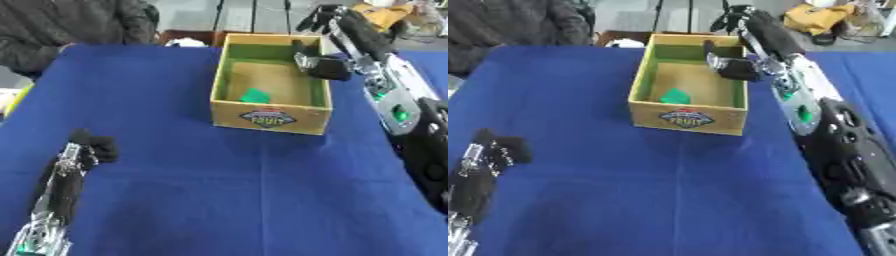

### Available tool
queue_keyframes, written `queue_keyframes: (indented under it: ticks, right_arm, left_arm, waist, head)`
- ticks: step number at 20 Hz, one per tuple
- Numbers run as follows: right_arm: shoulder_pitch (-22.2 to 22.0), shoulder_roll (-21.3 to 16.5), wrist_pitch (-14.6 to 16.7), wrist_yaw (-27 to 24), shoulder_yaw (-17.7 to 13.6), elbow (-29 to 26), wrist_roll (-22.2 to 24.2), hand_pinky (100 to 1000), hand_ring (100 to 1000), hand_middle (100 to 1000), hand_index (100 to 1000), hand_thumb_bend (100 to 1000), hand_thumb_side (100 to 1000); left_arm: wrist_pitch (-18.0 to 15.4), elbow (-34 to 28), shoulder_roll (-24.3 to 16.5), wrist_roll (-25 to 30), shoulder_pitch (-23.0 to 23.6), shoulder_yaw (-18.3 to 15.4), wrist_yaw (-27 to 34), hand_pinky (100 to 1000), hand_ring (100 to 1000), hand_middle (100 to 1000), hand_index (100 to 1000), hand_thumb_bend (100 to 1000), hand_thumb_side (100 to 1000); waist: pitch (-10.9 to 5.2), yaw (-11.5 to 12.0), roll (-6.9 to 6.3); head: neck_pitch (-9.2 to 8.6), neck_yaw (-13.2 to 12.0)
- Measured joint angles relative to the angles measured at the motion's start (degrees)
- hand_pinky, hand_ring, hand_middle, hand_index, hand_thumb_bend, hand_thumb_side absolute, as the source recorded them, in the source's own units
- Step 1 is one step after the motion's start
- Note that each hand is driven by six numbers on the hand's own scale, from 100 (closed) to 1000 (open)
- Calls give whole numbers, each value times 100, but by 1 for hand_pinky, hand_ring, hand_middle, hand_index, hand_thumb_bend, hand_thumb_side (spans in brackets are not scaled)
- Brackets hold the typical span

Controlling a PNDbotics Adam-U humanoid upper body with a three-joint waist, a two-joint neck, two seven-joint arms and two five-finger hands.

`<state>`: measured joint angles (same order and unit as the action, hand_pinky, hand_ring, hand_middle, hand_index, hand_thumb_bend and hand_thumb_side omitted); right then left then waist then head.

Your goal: Pick up objects on the table and place them in the box.

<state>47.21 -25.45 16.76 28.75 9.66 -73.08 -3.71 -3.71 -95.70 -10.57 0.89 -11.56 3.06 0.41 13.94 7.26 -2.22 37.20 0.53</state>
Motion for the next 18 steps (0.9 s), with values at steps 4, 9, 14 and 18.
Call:
queue_keyframes:
  ticks: [4,9,14,18]
  right_arm:
    - [-829,-314,-258,-1701,61,-1101,394,561,619,593,658,100,620]
    - [-1729,-402,-583,-2684,-73,-1978,887,556,612,584,654,100,644]
    - [-2265,-392,-754,-2910,-299,-2321,1061,554,608,579,651,100,661]
    - [-2468,-357,-813,-2928,-417,-2442,1092,553,606,577,652,100,672]
  left_arm:
    - [1,0,-1,-63,13,-56,0,660,604,551,665,400,1000]
    - [5,0,-2,-90,15,-87,0,660,604,551,665,398,1000]
    - [1,0,-2,-111,15,-90,-6,660,604,551,666,395,1000]
    - [-4,0,-3,-118,15,-105,-12,660,604,552,666,395,1000]
  waist:
    - [-22,-281,-21]
    - [-23,-470,-66]
    - [-23,-515,-86]
    - [-23,-543,-86]
  head:
    - [4,-131]
    - [20,-215]
    - [51,-254]
    - [54,-287]
